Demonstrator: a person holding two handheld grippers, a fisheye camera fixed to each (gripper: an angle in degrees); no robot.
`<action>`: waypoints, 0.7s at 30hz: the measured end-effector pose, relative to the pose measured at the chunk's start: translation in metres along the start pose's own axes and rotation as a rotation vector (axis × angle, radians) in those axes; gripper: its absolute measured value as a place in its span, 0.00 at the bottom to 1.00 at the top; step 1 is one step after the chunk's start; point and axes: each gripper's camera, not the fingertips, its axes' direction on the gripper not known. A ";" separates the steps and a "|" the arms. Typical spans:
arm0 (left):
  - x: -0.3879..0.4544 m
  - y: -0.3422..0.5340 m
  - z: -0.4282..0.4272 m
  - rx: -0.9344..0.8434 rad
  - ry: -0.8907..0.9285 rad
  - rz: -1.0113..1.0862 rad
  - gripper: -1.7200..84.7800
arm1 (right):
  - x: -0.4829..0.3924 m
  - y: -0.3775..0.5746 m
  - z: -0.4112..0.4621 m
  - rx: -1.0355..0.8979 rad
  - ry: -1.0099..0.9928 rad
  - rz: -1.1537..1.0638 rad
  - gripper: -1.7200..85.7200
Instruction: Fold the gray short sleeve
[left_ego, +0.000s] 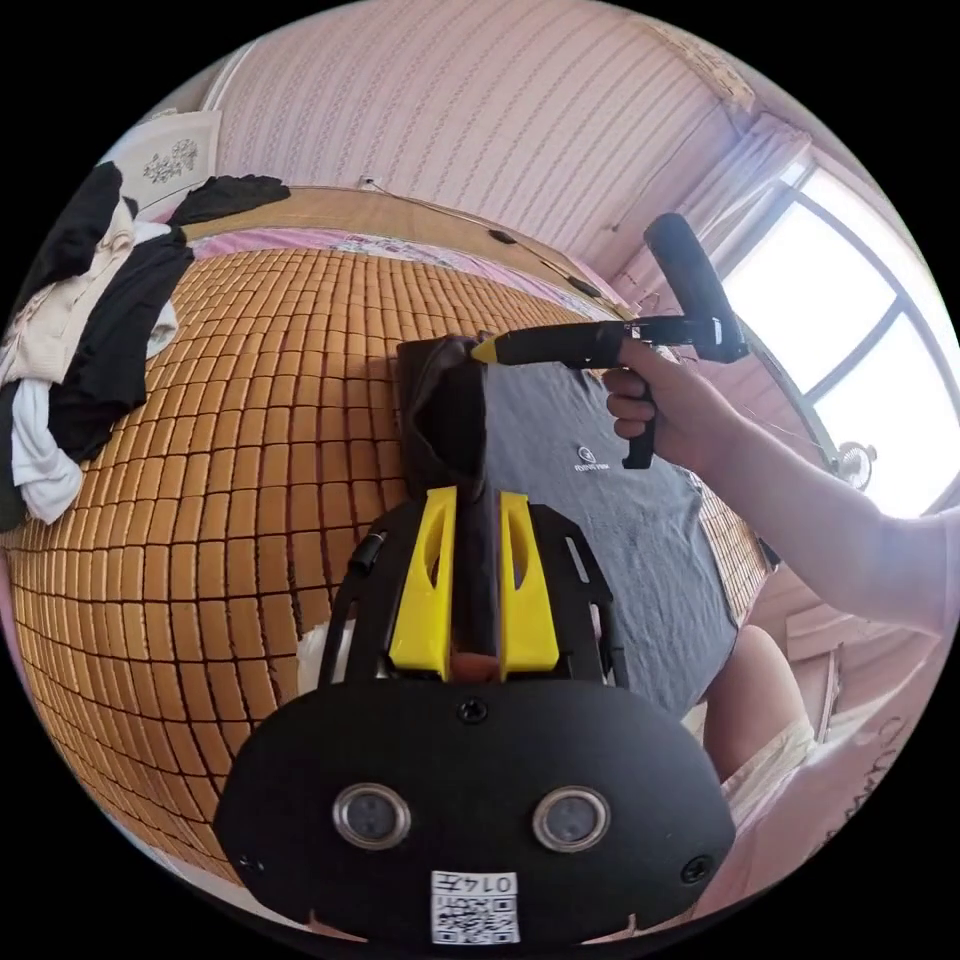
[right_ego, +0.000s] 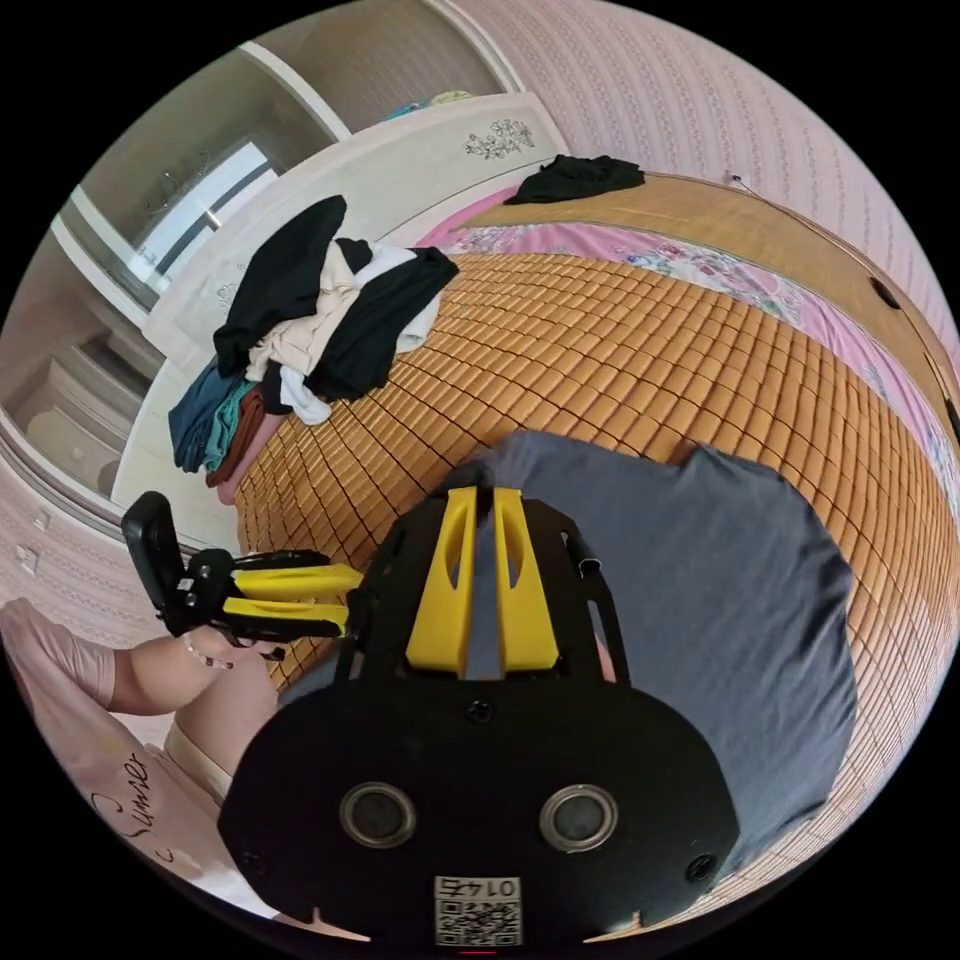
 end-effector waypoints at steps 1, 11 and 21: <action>0.004 0.000 0.000 -0.008 -0.010 0.017 0.11 | 0.011 0.011 0.000 -0.030 0.019 0.021 0.04; 0.016 -0.011 0.014 -0.064 -0.128 0.038 0.09 | -0.008 -0.023 0.023 -0.143 0.044 -0.135 0.09; 0.032 -0.043 0.064 -0.202 -0.158 0.038 0.05 | -0.009 -0.025 0.056 -0.297 0.215 -0.205 0.05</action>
